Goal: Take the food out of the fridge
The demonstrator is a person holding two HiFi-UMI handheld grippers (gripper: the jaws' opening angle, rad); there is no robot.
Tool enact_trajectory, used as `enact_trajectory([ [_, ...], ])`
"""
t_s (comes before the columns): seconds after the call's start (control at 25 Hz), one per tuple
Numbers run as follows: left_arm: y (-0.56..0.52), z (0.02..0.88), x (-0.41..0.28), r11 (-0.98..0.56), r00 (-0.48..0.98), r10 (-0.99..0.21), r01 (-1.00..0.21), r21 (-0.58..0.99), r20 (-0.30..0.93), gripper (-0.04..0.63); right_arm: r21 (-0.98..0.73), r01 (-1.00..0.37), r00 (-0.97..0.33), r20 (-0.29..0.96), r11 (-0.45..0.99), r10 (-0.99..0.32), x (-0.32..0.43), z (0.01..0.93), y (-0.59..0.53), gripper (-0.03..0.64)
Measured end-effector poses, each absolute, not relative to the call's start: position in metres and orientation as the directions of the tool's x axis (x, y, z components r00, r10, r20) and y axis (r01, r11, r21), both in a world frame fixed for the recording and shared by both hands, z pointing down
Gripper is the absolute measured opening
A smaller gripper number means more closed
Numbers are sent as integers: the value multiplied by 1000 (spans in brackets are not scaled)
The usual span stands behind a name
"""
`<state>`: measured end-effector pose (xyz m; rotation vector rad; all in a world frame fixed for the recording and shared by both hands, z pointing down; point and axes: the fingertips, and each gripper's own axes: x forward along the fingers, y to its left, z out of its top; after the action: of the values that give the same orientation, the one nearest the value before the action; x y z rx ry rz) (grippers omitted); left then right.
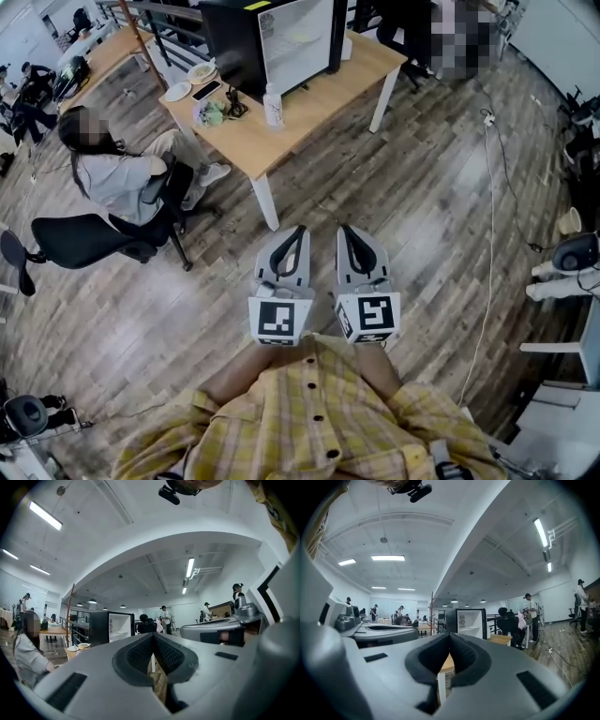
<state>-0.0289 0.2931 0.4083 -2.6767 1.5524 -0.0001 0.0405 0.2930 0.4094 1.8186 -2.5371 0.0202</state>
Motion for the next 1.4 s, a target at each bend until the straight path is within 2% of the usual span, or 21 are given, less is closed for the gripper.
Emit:
enact_trajectory([
  [0.84, 13, 391, -18, -486, 486, -873, -874, -14, -26, 8, 25, -949, -314, 56, 315, -948, 50, 392, 17, 8],
  [1.4, -81, 396, -30, -502, 502, -865, -864, 25, -25, 8, 83, -951, -289, 99, 297, -952, 37, 391, -78, 8],
])
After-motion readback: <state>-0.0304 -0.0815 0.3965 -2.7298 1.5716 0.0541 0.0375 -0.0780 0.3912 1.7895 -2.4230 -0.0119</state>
